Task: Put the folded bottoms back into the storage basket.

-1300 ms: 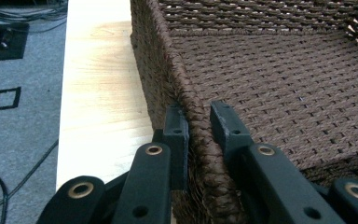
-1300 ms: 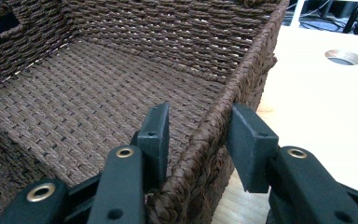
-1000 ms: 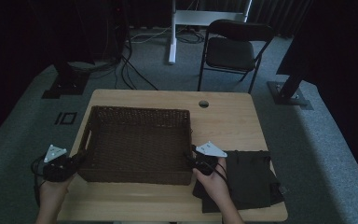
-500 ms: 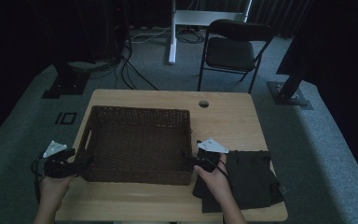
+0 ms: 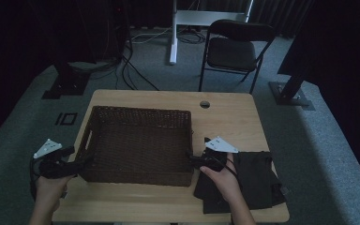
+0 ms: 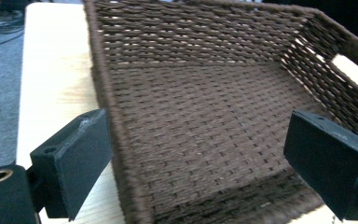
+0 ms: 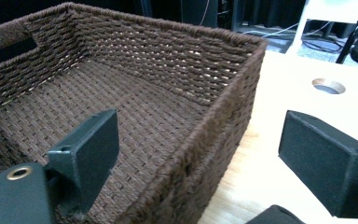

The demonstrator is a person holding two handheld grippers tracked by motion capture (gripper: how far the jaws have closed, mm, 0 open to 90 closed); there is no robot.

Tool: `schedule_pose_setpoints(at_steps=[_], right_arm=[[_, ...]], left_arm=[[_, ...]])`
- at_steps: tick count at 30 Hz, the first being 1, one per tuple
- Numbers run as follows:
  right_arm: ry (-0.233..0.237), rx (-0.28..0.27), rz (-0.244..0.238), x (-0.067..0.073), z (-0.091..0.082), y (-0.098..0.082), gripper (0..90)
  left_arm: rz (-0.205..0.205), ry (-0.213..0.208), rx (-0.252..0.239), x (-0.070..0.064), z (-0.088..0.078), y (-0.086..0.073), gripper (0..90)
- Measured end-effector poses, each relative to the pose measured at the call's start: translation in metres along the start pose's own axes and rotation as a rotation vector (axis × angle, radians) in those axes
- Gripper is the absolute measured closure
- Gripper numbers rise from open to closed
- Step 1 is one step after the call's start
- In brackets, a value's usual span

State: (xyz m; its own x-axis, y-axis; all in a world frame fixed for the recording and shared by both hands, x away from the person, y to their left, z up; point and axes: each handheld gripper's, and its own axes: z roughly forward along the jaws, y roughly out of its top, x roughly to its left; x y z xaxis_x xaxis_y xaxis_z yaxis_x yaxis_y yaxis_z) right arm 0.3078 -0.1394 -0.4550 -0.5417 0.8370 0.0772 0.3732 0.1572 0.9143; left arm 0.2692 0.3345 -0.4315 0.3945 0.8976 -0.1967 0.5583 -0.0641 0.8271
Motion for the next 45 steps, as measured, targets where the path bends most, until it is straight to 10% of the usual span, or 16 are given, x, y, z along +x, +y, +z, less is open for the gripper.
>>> schedule_pose_setpoints(at_steps=[18, 45], right_arm=[[-0.002, -0.021, -0.053, -0.026, -0.039, -0.005, 11.9], [-0.09, -0.032, -0.004, -0.067, -0.09, -0.032, 12.0]], left_arm=[[0.127, -0.096, -0.021, -0.054, 0.013, 0.02, 11.3], [0.299, -0.263, 0.035, -0.147, 0.063, 0.035, 11.2]])
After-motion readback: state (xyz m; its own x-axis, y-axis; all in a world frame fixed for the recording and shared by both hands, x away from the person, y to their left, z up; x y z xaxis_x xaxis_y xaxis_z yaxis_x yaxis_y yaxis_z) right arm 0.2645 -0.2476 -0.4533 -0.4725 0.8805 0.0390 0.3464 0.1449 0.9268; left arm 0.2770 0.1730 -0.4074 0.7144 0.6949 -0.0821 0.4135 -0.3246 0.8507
